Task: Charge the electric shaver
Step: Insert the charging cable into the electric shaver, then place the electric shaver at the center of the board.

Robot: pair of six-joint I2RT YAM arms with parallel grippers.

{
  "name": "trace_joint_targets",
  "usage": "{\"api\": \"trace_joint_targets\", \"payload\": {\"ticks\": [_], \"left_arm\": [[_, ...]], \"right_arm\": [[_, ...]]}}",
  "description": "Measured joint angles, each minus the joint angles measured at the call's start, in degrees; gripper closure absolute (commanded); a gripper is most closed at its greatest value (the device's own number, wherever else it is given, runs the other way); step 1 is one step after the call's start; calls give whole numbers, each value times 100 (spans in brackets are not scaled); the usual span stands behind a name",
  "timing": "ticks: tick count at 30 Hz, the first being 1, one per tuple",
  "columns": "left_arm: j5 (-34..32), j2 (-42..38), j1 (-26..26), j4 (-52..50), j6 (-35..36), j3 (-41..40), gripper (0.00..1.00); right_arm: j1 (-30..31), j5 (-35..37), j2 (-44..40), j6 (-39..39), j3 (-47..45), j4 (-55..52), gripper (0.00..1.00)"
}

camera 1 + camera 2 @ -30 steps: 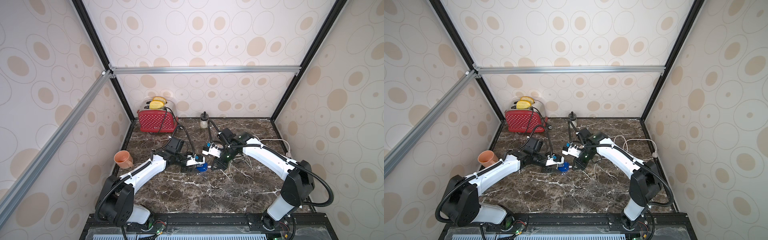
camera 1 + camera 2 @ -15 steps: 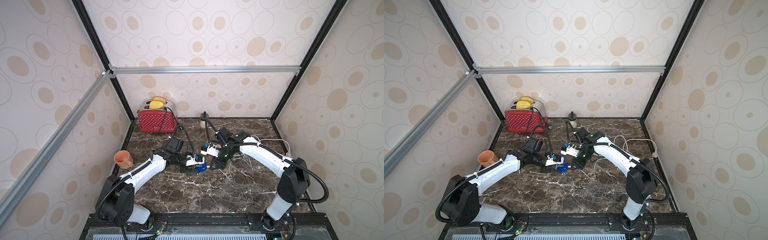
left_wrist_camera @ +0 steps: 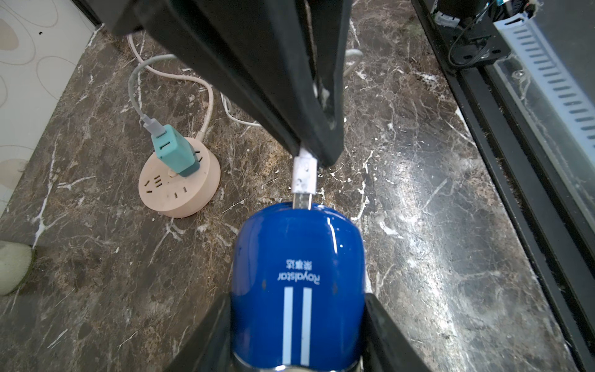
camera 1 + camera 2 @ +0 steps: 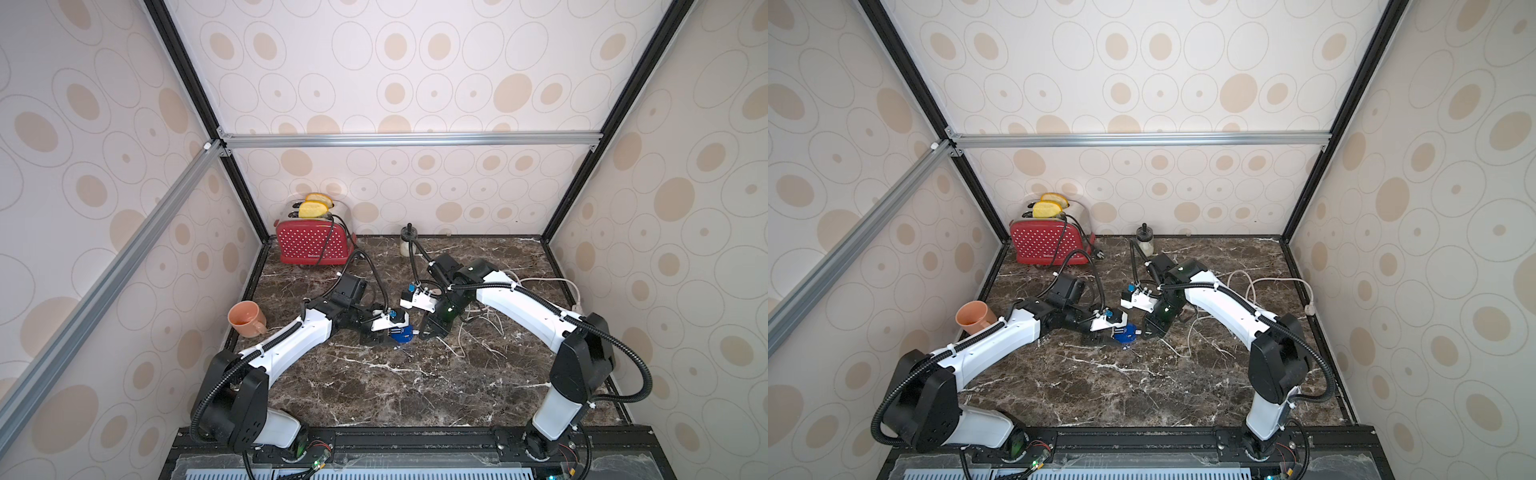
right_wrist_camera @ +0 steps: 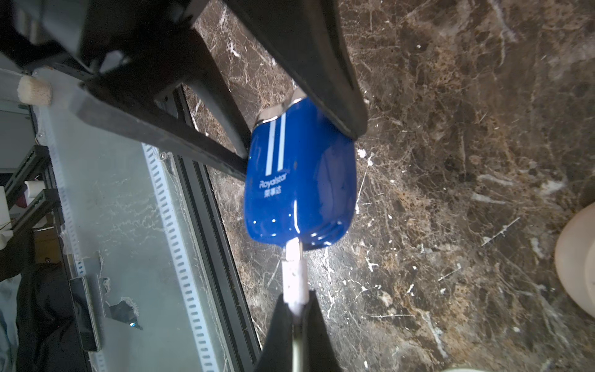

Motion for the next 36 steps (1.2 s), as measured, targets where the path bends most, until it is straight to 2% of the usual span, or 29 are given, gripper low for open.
{"api": "trace_joint_targets", "payload": {"ticks": [19,22,24,26,29,31,32,33,36], "left_arm": [[-131,-2,2,-17,-201,-2,100],[-186,-2,2,-26,-219,-4,100],[-173,-2,-13,-15,-225,-2,100],[-192,-11,-57,-66,-243,-2,100],[-361,-28,-81,-133,-356,-48,100],[-511,-59,-98,-133,-496,-153,100],[-612,-72,-129,-120,-588,-229,100],[-737,-76,-149,-92,-691,-315,97],[-1150,-20,-361,42,-1069,-568,83]], "right_arm": [[184,293,166,107,201,90,99],[184,313,164,131,179,138,80],[184,291,129,205,81,341,58],[144,304,-7,326,-164,627,43],[-46,413,-544,518,-809,986,27],[-225,575,-1016,691,-1215,1189,21],[-332,671,-1303,785,-1436,1316,5],[-424,782,-1547,907,-1609,1432,0],[-636,1191,-2111,1213,-2072,1882,0]]}}
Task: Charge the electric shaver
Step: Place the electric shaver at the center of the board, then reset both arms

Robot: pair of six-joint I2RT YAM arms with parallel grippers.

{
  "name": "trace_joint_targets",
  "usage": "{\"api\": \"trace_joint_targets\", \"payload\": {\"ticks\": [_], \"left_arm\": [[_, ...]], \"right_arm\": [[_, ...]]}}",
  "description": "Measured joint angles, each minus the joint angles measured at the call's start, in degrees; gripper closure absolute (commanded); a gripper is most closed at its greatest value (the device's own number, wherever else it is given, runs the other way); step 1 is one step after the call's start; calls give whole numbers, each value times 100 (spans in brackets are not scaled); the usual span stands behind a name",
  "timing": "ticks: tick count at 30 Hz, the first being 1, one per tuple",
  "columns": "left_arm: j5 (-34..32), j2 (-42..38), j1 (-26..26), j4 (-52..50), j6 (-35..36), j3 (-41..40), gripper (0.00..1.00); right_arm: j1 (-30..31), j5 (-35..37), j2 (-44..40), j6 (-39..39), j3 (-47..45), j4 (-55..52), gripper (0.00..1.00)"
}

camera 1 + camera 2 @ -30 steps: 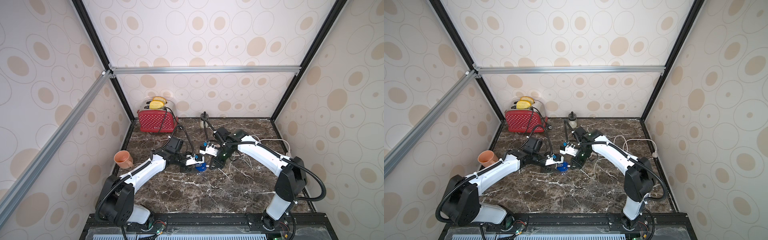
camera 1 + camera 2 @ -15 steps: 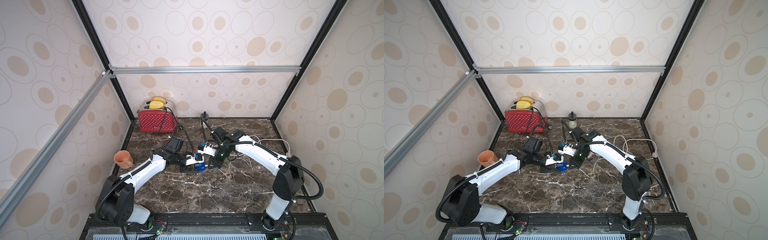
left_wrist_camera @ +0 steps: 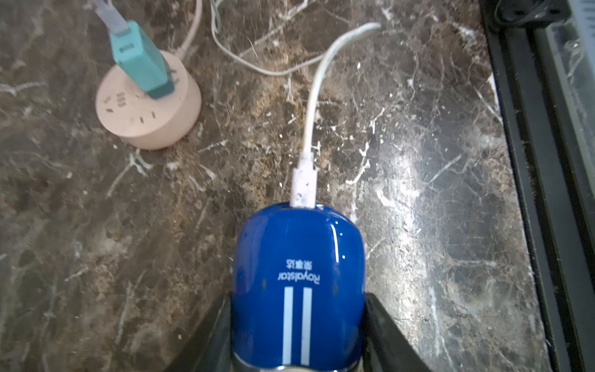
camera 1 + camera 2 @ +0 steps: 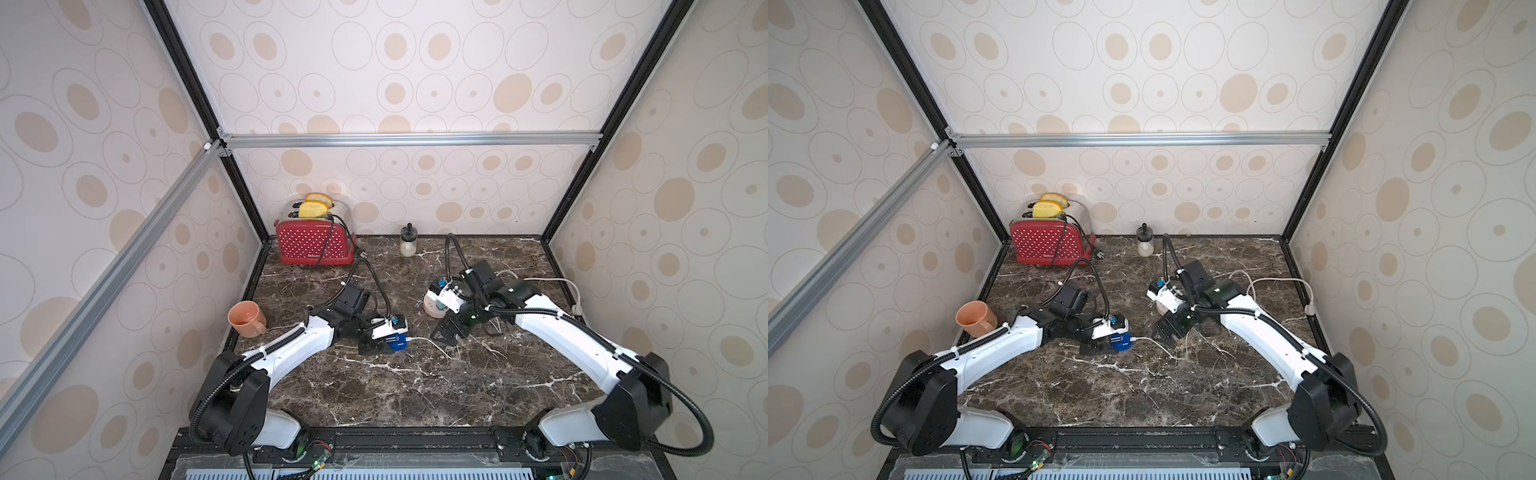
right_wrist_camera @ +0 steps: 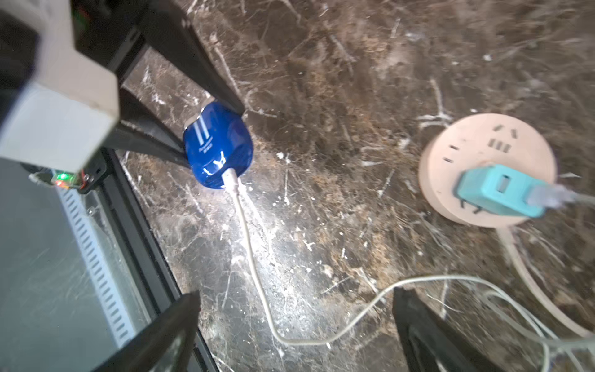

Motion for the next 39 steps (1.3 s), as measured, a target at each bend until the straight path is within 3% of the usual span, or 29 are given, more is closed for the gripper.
{"api": "trace_joint_targets", "payload": {"ticks": [4,6,7,8,15,20,23,27,31,36,39], "left_arm": [[-494,372,-361,157,-503,13,67],[-693,645,-444,238,-774,98,49],[-804,782,-457,293,-905,149,9],[-909,903,-472,367,-1023,190,1],[-1403,861,-481,1062,-1845,203,1],[-2092,26,-299,1346,-2448,199,1],[-2750,-739,260,1947,-2833,-50,1],[-3635,-1384,1606,3171,-3272,-876,1],[-4146,-997,2444,4225,-3377,-1766,1],[-4400,-133,2778,5604,-3735,-2658,1],[-4544,584,2879,6631,-3934,-2879,1]], "right_arm": [[-262,763,-551,439,-691,710,0],[-457,1172,-800,627,-1058,1067,0],[-577,1381,-922,732,-1248,1261,0],[-717,1606,-1043,817,-1451,1471,0],[-1609,2752,-1484,1191,-2610,2732,0],[-1788,3340,-1550,986,-3099,3781,0],[-1893,3554,-1491,636,-3471,4752,0],[-2048,3779,-881,164,-3899,6072,0],[-2135,3976,-186,-236,-4026,6811,0],[-2282,4002,428,-634,-4819,8660,0],[-2535,3851,752,-654,-4983,9086,0]]}}
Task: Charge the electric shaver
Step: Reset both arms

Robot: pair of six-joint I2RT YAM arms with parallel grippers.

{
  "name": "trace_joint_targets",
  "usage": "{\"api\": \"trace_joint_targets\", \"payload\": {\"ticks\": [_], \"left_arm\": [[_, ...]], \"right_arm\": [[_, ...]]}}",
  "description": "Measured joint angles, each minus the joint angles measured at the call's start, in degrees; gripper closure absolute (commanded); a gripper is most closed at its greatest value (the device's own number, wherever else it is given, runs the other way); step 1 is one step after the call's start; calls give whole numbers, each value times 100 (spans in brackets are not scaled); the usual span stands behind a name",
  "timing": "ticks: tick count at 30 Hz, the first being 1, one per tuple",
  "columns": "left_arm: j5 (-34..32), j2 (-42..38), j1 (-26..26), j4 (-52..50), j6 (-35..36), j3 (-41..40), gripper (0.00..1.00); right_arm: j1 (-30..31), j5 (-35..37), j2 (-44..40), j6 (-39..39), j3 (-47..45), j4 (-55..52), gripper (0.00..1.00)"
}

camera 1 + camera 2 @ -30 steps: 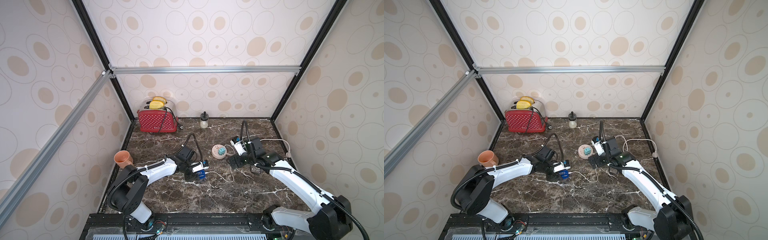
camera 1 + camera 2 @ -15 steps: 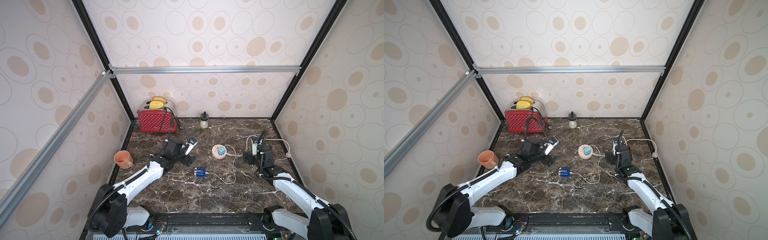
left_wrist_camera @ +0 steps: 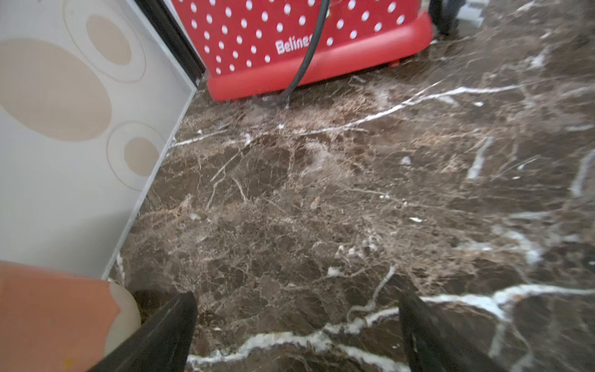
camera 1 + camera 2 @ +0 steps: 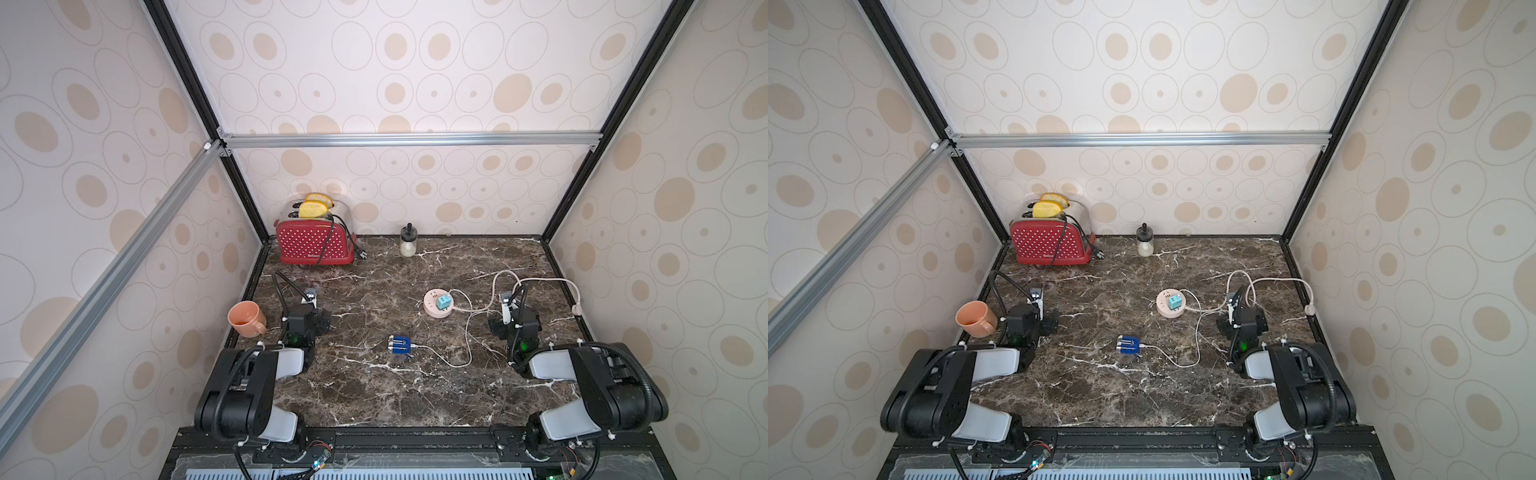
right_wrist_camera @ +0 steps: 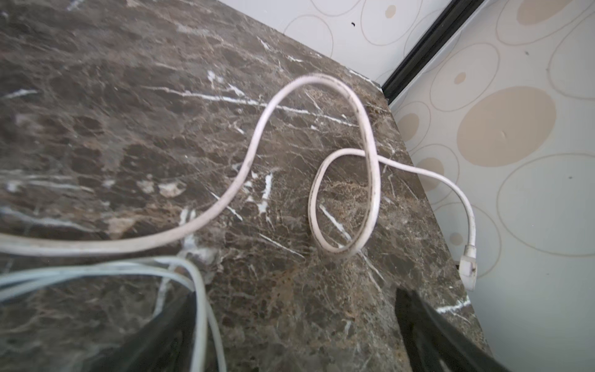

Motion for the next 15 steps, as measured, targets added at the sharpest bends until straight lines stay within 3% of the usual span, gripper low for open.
{"api": "trace_joint_targets", "payload": {"ticks": [3,6,15], "left_arm": [[81,184,166,87,-155,37,1],[273,181,352,173,-278,221,1],[476,173,413,310,-407,334,1]], "right_arm": [[-442,-470,153,101,50,420,0],[-704,-802,234,219,337,168,0],[-780,-1211,232,367,568,-105,0]]}}
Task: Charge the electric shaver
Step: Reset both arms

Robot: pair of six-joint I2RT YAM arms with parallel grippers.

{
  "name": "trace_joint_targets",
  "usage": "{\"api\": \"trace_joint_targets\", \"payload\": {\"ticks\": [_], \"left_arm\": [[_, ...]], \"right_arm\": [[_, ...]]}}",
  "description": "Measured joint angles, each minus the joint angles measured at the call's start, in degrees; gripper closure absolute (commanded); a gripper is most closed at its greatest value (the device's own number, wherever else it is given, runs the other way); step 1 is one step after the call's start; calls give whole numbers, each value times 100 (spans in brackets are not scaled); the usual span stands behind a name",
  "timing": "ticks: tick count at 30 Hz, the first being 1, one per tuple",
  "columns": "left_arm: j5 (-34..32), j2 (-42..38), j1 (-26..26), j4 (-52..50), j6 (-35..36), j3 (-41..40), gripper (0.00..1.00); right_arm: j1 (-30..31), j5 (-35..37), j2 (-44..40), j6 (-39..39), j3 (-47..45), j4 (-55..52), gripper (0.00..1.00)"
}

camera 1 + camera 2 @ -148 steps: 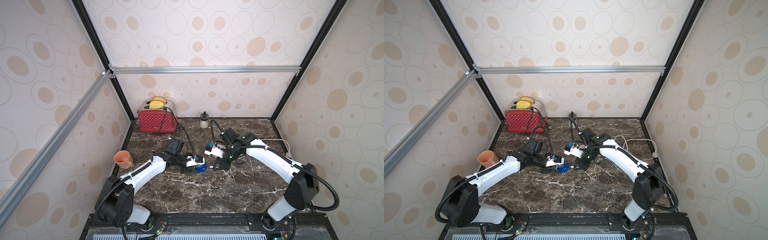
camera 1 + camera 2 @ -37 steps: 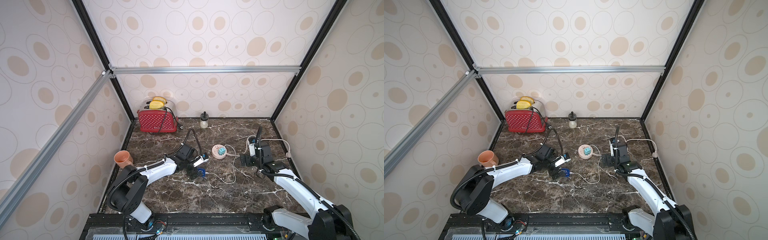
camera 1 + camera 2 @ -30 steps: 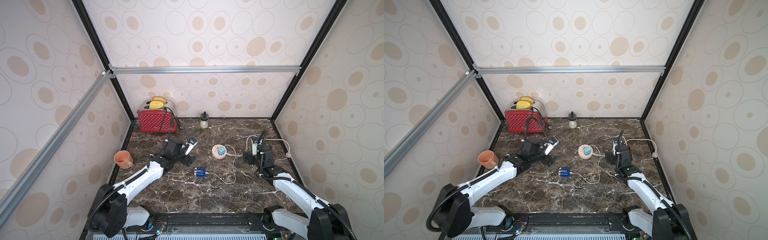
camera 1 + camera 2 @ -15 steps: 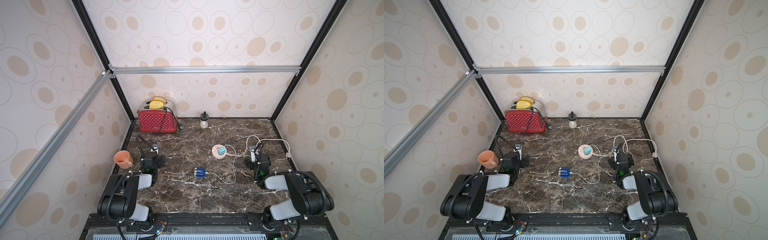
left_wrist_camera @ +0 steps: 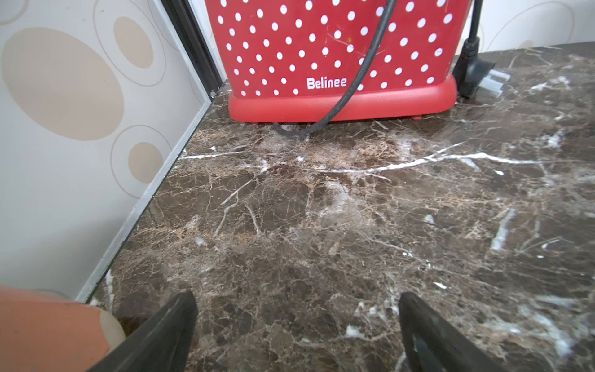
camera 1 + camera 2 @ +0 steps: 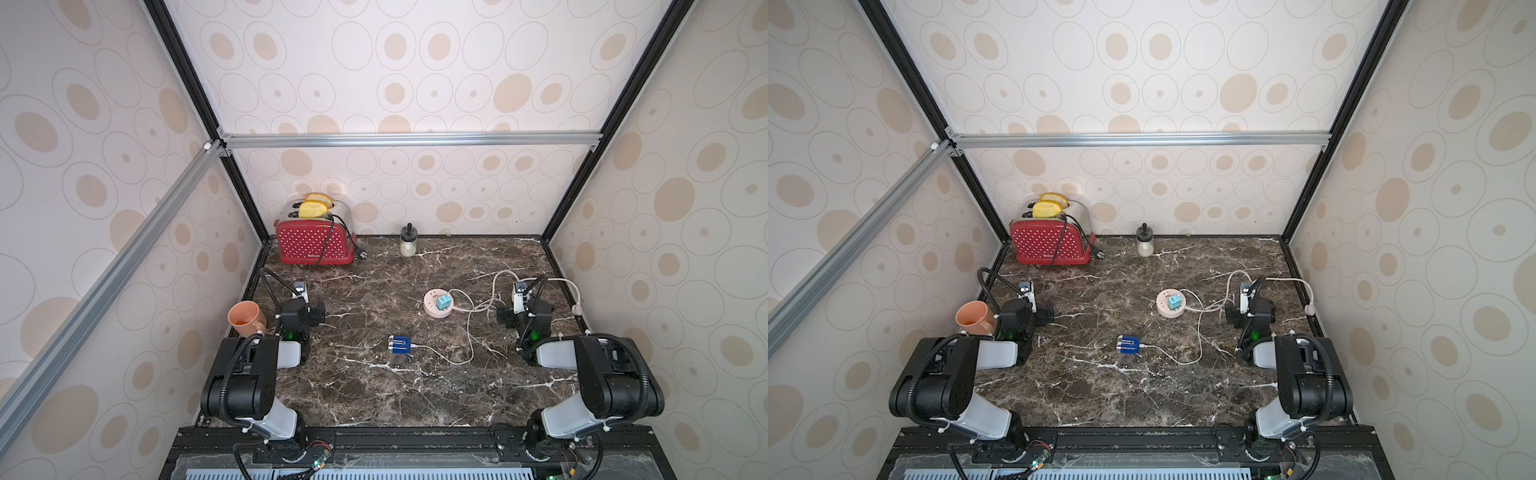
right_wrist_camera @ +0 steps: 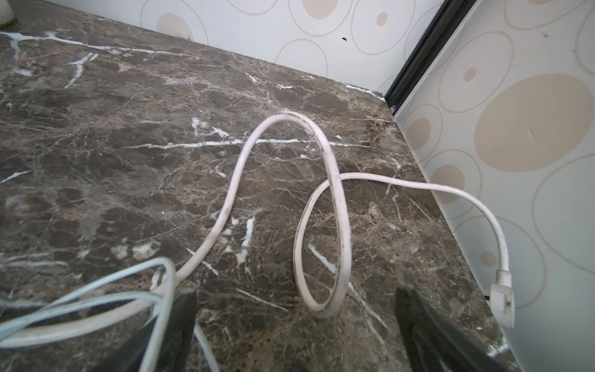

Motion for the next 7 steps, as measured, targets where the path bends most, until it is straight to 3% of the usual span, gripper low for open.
{"api": "trace_joint_targets", "payload": {"ticks": [7], "left_arm": [[35,0,2,2,-11,0,1]], "right_arm": [[-105,-236,0,61,68,-195,0]]}}
